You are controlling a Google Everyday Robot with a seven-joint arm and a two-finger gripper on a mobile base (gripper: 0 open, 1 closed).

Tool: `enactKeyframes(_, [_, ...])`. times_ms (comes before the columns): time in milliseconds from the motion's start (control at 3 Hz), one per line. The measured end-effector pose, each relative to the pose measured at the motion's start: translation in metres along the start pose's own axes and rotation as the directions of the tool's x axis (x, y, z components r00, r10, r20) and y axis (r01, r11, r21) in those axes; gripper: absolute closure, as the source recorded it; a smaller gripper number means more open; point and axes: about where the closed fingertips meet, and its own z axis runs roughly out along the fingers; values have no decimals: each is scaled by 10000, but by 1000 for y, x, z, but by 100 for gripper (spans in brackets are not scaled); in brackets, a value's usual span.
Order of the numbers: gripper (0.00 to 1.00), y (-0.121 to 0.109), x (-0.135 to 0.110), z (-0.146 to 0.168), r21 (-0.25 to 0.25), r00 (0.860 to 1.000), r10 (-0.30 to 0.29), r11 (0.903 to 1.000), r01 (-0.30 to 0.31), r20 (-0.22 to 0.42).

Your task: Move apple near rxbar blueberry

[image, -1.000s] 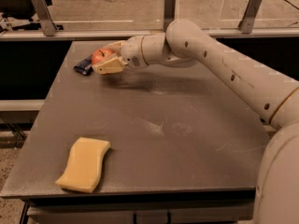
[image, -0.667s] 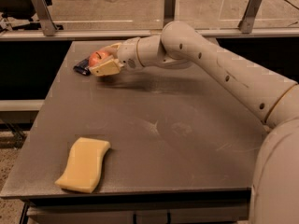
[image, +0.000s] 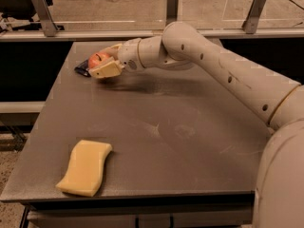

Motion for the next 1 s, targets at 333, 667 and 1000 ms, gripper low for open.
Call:
enactKeyframes(333, [0, 2, 0, 2, -45, 10000, -3, 10000, 3, 7])
enactKeyframes(667, [0, 1, 0, 1, -32, 10000, 2, 10000, -2, 11])
enactKeyframes(1000, [0, -4, 14, -34, 692, 9986, 279, 9973, -247, -454])
